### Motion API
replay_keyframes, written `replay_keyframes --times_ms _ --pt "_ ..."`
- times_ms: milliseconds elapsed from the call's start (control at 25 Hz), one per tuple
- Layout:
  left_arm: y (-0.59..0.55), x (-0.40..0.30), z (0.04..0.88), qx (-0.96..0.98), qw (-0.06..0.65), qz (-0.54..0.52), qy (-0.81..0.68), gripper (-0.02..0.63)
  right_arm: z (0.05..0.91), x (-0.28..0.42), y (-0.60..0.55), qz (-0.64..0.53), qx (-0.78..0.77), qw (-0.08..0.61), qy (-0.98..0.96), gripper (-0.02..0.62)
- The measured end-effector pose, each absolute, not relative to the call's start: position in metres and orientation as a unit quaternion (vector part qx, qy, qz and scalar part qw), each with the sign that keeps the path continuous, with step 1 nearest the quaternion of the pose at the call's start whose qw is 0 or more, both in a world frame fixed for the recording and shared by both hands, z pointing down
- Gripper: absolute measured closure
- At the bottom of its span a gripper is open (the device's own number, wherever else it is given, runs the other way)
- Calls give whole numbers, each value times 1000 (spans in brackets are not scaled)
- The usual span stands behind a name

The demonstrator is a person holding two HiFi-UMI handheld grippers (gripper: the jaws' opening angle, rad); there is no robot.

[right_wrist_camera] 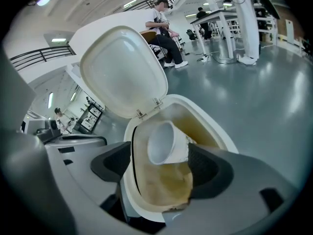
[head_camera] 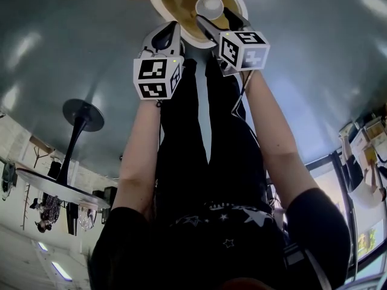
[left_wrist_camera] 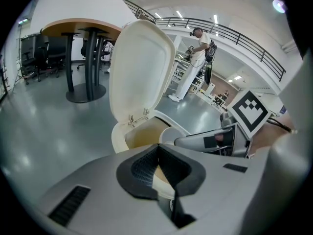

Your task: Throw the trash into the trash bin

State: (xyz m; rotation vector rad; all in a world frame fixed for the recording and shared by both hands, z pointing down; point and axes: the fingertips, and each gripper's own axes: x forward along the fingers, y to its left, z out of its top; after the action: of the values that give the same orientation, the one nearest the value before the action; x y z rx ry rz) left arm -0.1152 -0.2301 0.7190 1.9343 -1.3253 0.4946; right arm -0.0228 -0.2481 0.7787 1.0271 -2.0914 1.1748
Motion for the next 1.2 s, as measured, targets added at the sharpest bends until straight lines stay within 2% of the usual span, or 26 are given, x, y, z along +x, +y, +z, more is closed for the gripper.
replay_keyframes --times_ms 880,1200 --pt "-233 -109 673 765 347 171 -515 595 723 -26 -239 426 361 274 -783 244" --pt "-241 -109 632 769 334 159 -521 595 680 -18 -250 388 393 275 -787 470"
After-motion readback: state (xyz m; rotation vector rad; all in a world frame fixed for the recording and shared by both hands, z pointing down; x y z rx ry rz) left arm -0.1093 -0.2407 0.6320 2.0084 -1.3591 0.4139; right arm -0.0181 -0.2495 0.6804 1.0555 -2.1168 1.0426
